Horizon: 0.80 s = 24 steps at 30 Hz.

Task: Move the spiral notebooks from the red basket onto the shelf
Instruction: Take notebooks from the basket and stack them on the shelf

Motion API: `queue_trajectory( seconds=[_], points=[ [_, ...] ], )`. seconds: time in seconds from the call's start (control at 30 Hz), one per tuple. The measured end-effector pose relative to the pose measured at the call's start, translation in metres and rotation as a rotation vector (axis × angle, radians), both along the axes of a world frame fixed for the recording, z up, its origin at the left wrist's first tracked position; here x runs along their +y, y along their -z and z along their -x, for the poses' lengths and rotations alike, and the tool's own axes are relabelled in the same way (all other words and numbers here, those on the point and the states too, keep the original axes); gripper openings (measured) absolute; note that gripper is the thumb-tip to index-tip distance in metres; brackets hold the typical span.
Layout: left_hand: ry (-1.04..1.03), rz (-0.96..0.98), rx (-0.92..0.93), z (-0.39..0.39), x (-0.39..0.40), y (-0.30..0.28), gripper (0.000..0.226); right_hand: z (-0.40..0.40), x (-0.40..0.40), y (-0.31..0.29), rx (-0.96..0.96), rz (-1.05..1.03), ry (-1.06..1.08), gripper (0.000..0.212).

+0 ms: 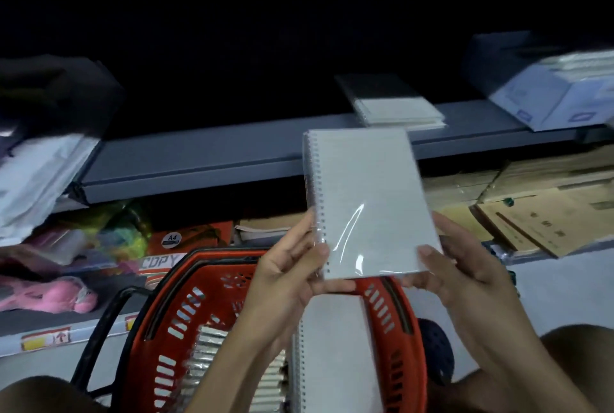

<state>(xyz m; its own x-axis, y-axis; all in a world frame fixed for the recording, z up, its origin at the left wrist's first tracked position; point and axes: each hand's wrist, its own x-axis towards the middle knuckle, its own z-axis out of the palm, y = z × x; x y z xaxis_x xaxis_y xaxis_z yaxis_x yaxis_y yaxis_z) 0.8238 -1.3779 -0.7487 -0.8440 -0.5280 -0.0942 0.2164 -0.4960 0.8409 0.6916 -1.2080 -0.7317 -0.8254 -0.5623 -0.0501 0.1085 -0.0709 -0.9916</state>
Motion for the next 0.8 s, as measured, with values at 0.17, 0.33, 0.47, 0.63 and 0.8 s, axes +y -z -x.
queue_trajectory(
  seconds=[0.17,0.33,0.47,0.63,0.8],
  points=[
    [0.092,0.077,0.05,0.03,-0.007,-0.023,0.062,0.012,-0.004,-0.007,0.052,0.033,0.214,0.032],
    [0.029,0.165,0.006,0.066,-0.011,-0.033,0.058,0.041,-0.013,-0.018,0.144,0.006,0.27,0.031],
    [-0.099,0.149,-0.026,0.109,-0.025,-0.048,0.058,0.088,-0.034,-0.038,0.105,0.001,0.196,0.025],
    [-0.216,0.168,-0.085,0.161,-0.043,-0.066,0.052,0.15,-0.067,-0.056,-0.086,-0.017,0.15,0.034],
    [-0.286,0.432,-0.181,0.164,-0.036,-0.058,0.045,0.16,-0.059,-0.053,-0.122,0.025,0.192,0.048]
  ],
)
